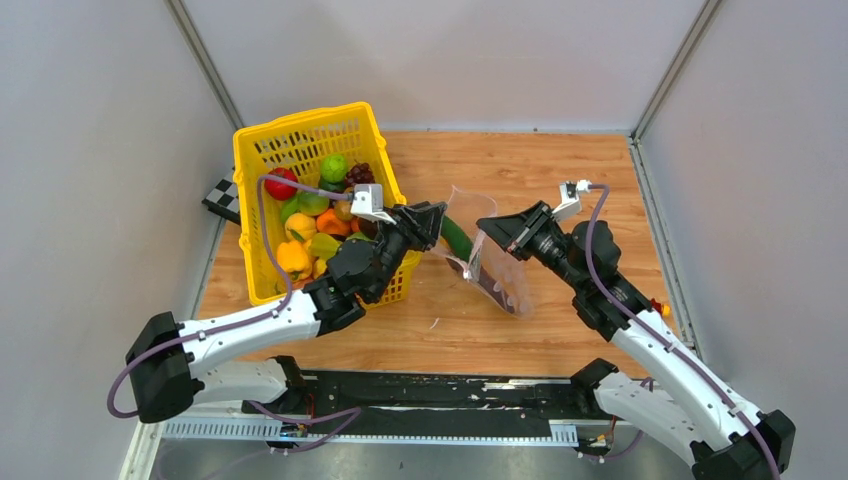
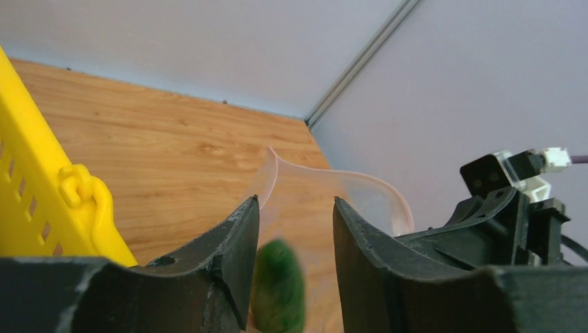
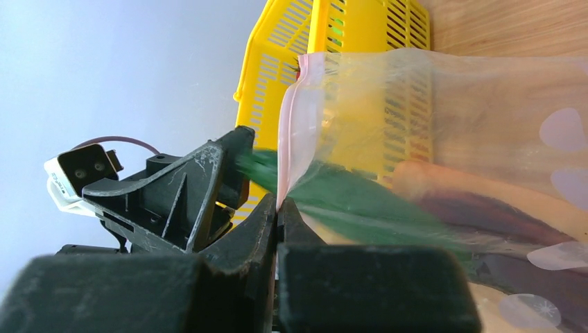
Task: Place the food in the zip-top bag and seal the zipper
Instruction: Place the fake vegetable in the zipper food storage bag.
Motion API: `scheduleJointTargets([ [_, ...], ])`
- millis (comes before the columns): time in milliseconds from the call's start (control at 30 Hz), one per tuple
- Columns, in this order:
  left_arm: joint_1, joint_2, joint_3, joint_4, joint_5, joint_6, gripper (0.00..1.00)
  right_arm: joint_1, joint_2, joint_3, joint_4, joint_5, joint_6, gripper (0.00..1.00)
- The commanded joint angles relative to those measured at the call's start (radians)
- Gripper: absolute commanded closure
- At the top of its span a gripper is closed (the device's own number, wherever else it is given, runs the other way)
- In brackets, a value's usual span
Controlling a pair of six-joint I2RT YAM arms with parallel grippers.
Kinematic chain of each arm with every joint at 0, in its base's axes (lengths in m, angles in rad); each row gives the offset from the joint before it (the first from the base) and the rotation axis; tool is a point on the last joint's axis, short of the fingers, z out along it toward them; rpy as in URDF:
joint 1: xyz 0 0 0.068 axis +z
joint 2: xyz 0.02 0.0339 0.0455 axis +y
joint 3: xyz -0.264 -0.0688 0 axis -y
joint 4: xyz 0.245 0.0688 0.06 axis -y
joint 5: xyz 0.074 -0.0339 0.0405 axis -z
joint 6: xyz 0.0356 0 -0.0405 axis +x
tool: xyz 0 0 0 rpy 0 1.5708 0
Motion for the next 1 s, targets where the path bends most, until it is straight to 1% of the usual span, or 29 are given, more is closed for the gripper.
scheduleJointTargets([
  [0,-0.006,0.019,0.062,-0.051,0.032,-0.008,0.46,-0.003,-0.021,0.018,0.033,0.032,-0.001,1.00],
  [100,-0.005,0.026,0.080,-0.066,0.056,-0.006,0.38,-0.001,-0.024,0.023,0.025,0.040,-0.005,1.00],
  [367,-0.004,-0.011,0.090,-0.086,0.068,0.037,0.29,-0.002,-0.043,0.038,-0.003,0.076,-0.042,1.00],
  [400,-0.006,-0.019,0.095,-0.100,0.062,0.050,0.28,-0.002,-0.043,0.040,-0.030,0.081,-0.048,1.00],
  [533,-0.005,-0.050,0.113,-0.170,0.015,0.106,0.22,-0.001,-0.046,0.044,-0.045,0.081,-0.091,1.00],
  [633,-0.003,-0.078,0.124,-0.238,-0.032,0.155,0.16,-0.001,-0.040,0.052,-0.057,0.072,-0.188,1.00],
  [733,0.013,-0.103,0.160,-0.356,-0.062,0.193,0.10,-0.001,-0.022,0.112,-0.165,0.089,-0.333,1.00],
  [800,0.059,-0.113,0.194,-0.491,-0.026,0.198,0.09,-0.002,-0.008,0.161,-0.251,0.135,-0.419,1.00],
  [867,0.110,-0.123,0.224,-0.607,0.011,0.181,0.08,-0.003,-0.005,0.172,-0.290,0.153,-0.453,1.00],
  [967,0.180,-0.144,0.242,-0.767,0.084,0.172,0.06,-0.001,-0.007,0.166,-0.284,0.153,-0.462,1.00],
])
